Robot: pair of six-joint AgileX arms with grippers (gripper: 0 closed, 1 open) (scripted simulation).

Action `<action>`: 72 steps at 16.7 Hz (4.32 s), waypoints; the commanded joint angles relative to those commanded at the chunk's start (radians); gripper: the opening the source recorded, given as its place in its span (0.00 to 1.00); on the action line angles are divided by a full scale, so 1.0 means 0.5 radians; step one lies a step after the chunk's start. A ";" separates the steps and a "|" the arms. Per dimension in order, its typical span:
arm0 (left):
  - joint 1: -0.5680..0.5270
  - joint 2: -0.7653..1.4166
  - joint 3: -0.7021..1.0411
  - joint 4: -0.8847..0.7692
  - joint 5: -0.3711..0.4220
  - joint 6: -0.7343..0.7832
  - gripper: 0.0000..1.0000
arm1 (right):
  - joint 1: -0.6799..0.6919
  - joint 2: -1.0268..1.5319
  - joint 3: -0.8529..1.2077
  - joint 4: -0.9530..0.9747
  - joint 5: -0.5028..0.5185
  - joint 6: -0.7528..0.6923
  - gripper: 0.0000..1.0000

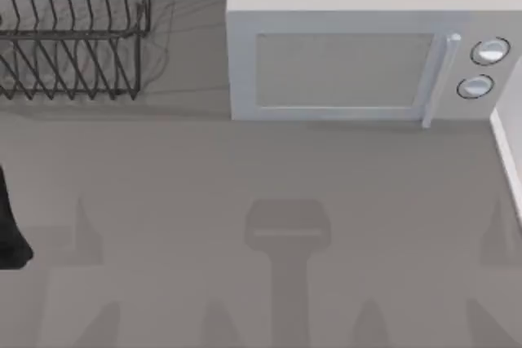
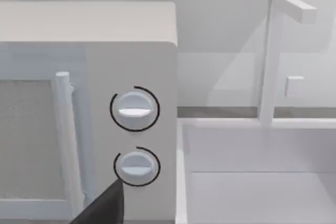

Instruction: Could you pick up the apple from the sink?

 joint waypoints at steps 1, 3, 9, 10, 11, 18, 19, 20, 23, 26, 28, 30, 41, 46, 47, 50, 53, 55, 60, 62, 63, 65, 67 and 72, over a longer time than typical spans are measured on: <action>0.000 0.000 0.000 0.000 0.000 0.000 1.00 | 0.000 0.000 0.000 0.000 0.000 0.000 1.00; 0.000 0.000 0.000 0.000 0.000 0.000 1.00 | 0.000 0.000 0.000 0.000 0.000 0.000 1.00; 0.000 0.000 0.000 0.000 0.000 0.000 1.00 | 0.000 0.000 0.000 0.000 0.000 0.000 1.00; 0.000 0.000 0.000 0.000 0.000 0.000 1.00 | 0.000 0.000 0.000 0.000 0.000 0.000 1.00; 0.000 0.000 0.000 0.000 0.000 0.000 1.00 | 0.000 0.000 0.000 0.000 0.000 0.000 1.00; 0.000 0.000 0.000 0.000 0.000 0.000 1.00 | 0.000 0.000 0.000 0.000 0.000 0.000 1.00; 0.000 0.000 0.000 0.000 0.000 0.000 1.00 | 0.000 0.000 0.000 0.000 0.000 0.000 1.00; 0.000 0.000 0.000 0.000 0.000 0.000 1.00 | 0.000 0.000 0.000 0.000 0.000 0.000 1.00; 0.000 0.000 0.000 0.000 0.000 0.000 1.00 | 0.000 0.000 0.000 0.000 0.000 0.000 1.00; 0.000 0.000 0.000 0.000 0.000 0.000 1.00 | -0.014 0.061 0.058 -0.042 0.000 -0.013 1.00; 0.000 0.000 0.000 0.000 0.000 0.000 1.00 | -0.045 0.207 0.190 -0.135 0.000 -0.043 1.00; 0.000 0.000 0.000 0.000 0.000 0.000 1.00 | -0.090 0.439 0.381 -0.269 0.000 -0.086 1.00; 0.000 0.000 0.000 0.000 0.000 0.000 1.00 | -0.449 2.626 1.897 -1.339 0.002 -0.426 1.00; 0.000 0.000 0.000 0.000 0.000 0.000 1.00 | -0.589 3.520 2.490 -1.758 0.002 -0.560 1.00; 0.000 0.000 0.000 0.000 0.000 0.000 1.00 | -0.610 3.648 2.578 -1.820 0.002 -0.580 1.00; 0.000 0.000 0.000 0.000 0.000 0.000 1.00 | -0.654 3.904 2.765 -1.952 0.003 -0.622 1.00; 0.000 0.000 0.000 0.000 0.000 0.000 1.00 | -0.666 3.969 2.815 -1.987 0.003 -0.633 1.00; 0.000 0.000 0.000 0.000 0.000 0.000 1.00 | -0.666 3.969 2.815 -1.987 0.003 -0.633 1.00; 0.000 0.000 0.000 0.000 0.000 0.000 1.00 | -0.656 4.021 2.779 -1.907 0.004 -0.630 1.00; 0.000 0.000 0.000 0.000 0.000 0.000 1.00 | -0.657 4.121 2.728 -1.759 0.004 -0.629 1.00; 0.000 0.000 0.000 0.000 0.000 0.000 1.00 | -0.658 4.182 2.696 -1.663 0.005 -0.628 1.00; 0.000 0.000 0.000 0.000 0.000 0.000 1.00 | -0.660 4.315 2.624 -1.442 0.006 -0.627 1.00; 0.000 0.000 0.000 0.000 0.000 0.000 1.00 | -0.661 4.445 2.551 -1.222 0.007 -0.624 1.00; 0.000 0.000 0.000 0.000 0.000 0.000 1.00 | -0.663 4.633 2.442 -0.950 0.008 -0.621 1.00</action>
